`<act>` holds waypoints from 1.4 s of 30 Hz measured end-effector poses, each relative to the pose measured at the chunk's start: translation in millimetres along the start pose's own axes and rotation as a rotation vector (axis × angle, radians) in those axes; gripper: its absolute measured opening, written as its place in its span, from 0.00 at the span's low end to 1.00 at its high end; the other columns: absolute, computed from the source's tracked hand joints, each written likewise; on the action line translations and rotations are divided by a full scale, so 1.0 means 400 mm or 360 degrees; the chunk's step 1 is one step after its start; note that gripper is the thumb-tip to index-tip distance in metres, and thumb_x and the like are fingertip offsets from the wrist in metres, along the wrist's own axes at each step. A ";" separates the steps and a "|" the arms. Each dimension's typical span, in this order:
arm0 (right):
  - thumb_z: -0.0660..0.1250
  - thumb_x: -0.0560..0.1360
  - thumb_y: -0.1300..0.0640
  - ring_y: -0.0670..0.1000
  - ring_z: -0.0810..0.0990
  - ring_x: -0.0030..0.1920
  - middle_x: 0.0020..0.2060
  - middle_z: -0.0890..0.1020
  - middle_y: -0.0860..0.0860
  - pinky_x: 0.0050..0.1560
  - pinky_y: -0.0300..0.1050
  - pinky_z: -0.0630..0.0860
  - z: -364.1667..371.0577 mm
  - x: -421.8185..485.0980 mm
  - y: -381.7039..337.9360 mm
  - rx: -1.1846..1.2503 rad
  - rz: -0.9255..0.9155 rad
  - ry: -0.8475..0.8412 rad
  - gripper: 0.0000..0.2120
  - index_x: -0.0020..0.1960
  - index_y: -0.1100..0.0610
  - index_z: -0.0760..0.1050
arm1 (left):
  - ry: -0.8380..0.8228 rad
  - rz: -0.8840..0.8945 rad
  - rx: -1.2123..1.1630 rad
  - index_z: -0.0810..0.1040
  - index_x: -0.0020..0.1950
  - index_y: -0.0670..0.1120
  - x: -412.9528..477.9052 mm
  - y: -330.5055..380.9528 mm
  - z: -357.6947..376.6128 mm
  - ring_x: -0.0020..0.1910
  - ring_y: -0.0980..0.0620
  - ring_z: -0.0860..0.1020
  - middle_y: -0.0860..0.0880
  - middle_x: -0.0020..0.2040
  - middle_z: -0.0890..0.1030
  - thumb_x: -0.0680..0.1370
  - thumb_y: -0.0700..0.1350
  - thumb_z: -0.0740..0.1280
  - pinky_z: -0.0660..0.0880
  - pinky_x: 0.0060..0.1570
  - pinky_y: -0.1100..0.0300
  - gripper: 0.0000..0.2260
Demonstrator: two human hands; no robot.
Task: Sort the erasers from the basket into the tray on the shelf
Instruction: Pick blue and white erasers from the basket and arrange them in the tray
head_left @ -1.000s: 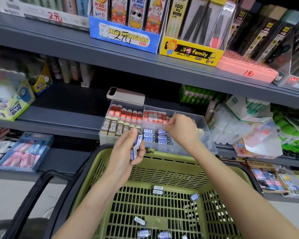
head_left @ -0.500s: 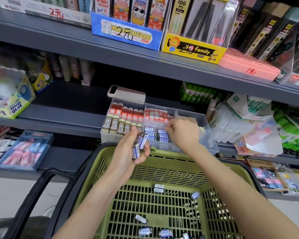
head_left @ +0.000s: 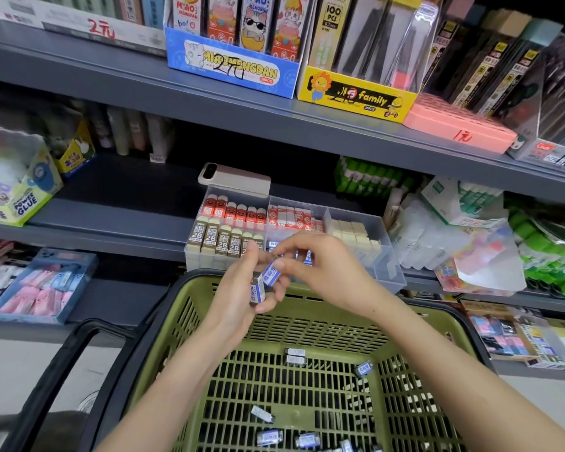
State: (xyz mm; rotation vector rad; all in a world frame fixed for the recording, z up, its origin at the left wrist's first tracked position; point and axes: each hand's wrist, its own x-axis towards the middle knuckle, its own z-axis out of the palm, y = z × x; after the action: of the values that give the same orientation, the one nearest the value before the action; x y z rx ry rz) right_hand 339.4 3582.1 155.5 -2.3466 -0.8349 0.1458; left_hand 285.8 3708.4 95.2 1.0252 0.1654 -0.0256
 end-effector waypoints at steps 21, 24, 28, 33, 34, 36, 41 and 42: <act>0.70 0.71 0.54 0.50 0.76 0.55 0.47 0.83 0.45 0.48 0.43 0.61 -0.067 0.117 0.158 -0.1257 0.0085 -0.0450 0.05 0.46 0.47 0.81 | -0.0070 0.0119 -0.0223 0.69 0.60 0.38 -0.006 0.011 0.001 0.54 0.42 0.81 0.42 0.56 0.82 0.76 0.35 0.63 0.79 0.51 0.54 0.13; 0.70 0.70 0.52 0.49 0.76 0.55 0.47 0.82 0.45 0.47 0.43 0.56 -0.054 0.115 0.162 -0.1325 0.0056 -0.0366 0.06 0.47 0.46 0.79 | -0.0027 0.0167 -0.0194 0.69 0.58 0.37 -0.006 0.011 0.003 0.53 0.43 0.82 0.40 0.53 0.83 0.75 0.36 0.64 0.80 0.49 0.57 0.12; 0.68 0.70 0.54 0.49 0.75 0.54 0.45 0.82 0.45 0.45 0.43 0.55 -0.036 0.114 0.167 -0.1338 0.0030 -0.0312 0.06 0.46 0.47 0.77 | 0.0062 0.0224 -0.0134 0.75 0.56 0.38 -0.005 0.014 -0.001 0.50 0.44 0.83 0.40 0.48 0.84 0.70 0.40 0.68 0.79 0.45 0.61 0.15; 0.62 0.76 0.52 0.50 0.76 0.52 0.47 0.83 0.45 0.52 0.45 0.65 -0.056 0.081 0.147 -0.1179 0.0064 -0.0059 0.08 0.51 0.47 0.79 | 0.0132 0.0341 0.0051 0.80 0.53 0.46 -0.007 0.007 -0.007 0.42 0.50 0.84 0.47 0.42 0.85 0.69 0.43 0.70 0.79 0.39 0.63 0.13; 0.62 0.77 0.52 0.50 0.77 0.49 0.45 0.83 0.46 0.52 0.45 0.69 -0.063 0.069 0.127 -0.0823 0.0086 0.0023 0.08 0.49 0.50 0.80 | 0.0133 0.0379 0.0127 0.81 0.53 0.46 -0.007 0.006 -0.007 0.39 0.51 0.83 0.47 0.39 0.84 0.69 0.43 0.71 0.78 0.37 0.64 0.13; 0.64 0.77 0.52 0.46 0.79 0.42 0.41 0.84 0.49 0.46 0.39 0.73 -0.071 0.043 0.072 0.0052 0.0109 -0.0014 0.10 0.43 0.54 0.82 | 0.0138 0.0455 0.0278 0.80 0.52 0.45 -0.006 0.007 -0.007 0.35 0.53 0.81 0.47 0.36 0.83 0.70 0.40 0.71 0.77 0.33 0.64 0.11; 0.70 0.73 0.60 0.38 0.77 0.34 0.33 0.81 0.45 0.38 0.29 0.72 -0.049 0.016 0.004 0.0536 0.0102 -0.0249 0.05 0.40 0.52 0.79 | 0.0222 0.0553 0.0532 0.75 0.48 0.44 -0.008 0.012 -0.005 0.35 0.53 0.83 0.47 0.39 0.84 0.68 0.43 0.73 0.73 0.27 0.66 0.12; 0.70 0.73 0.61 0.39 0.77 0.32 0.32 0.82 0.46 0.36 0.30 0.72 -0.048 0.018 0.008 0.0614 0.0151 -0.0224 0.06 0.40 0.52 0.79 | 0.0261 0.0583 0.0613 0.75 0.48 0.45 -0.010 0.015 -0.007 0.36 0.54 0.82 0.49 0.40 0.84 0.67 0.47 0.73 0.74 0.29 0.66 0.14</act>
State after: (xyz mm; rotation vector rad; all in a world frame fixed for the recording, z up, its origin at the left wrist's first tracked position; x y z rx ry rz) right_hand 352.6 3574.3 169.8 -2.0269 -0.6901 0.4741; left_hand 281.9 3713.6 99.5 1.4303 0.1215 0.3726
